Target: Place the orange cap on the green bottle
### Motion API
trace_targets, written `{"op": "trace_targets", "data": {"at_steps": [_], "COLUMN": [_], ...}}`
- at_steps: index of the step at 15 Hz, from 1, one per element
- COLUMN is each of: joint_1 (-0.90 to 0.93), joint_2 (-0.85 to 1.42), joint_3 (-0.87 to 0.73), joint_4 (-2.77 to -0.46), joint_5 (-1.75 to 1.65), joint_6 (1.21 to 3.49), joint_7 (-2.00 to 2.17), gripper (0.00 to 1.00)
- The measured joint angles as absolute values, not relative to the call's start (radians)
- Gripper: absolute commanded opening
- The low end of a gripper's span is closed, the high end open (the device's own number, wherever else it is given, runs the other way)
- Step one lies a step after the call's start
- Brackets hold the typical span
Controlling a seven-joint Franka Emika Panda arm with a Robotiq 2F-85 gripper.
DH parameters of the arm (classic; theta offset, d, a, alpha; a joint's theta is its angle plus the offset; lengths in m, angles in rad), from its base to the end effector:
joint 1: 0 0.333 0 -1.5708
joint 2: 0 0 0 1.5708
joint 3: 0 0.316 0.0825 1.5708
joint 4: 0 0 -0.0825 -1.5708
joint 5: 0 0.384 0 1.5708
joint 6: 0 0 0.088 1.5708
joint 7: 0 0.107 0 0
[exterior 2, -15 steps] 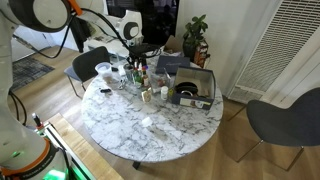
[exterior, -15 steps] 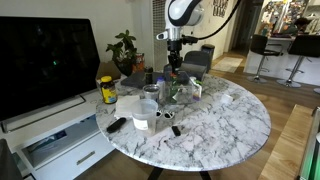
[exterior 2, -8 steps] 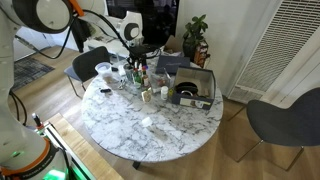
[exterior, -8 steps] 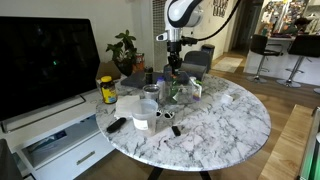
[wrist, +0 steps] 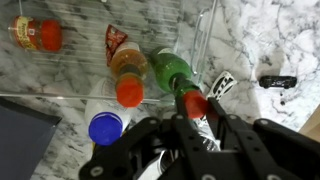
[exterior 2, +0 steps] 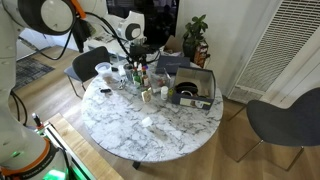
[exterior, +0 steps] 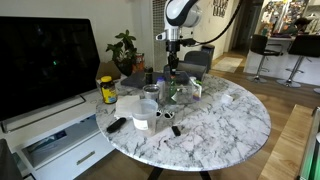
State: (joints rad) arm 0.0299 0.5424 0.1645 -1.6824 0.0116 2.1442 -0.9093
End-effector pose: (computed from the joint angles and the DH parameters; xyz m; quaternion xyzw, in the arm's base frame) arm 0.6576 0.1184 0.2834 -0.8569 -0.5119 0.0179 0.0574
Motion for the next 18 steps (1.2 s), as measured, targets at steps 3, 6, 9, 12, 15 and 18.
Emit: {"op": "trace_targets", "data": {"at_steps": [3,6,9,12,15,18], "joint_1": [0.027,0.028,0.029,0.035,0.044,0.053], "joint_2": [0.551,0.557,0.56,0.56,0.561,0.563], "joint_3": [0.16,0.152,0.148,0.14,0.132,0.126], "joint_4": [-1.665,-1.652,-1.648,-1.647,-1.647,-1.645], "joint_5": [0.043,0.045,0.044,0.036,0.036,0.036], "joint_6": [2.113,2.092,2.087,2.087,2.093,2.099], "joint_7": [-0.796,-0.653,-0.535,-0.43,-0.331,-0.259], "gripper": [0.07,0.07,0.07,0.27,0.08,0.53]}}
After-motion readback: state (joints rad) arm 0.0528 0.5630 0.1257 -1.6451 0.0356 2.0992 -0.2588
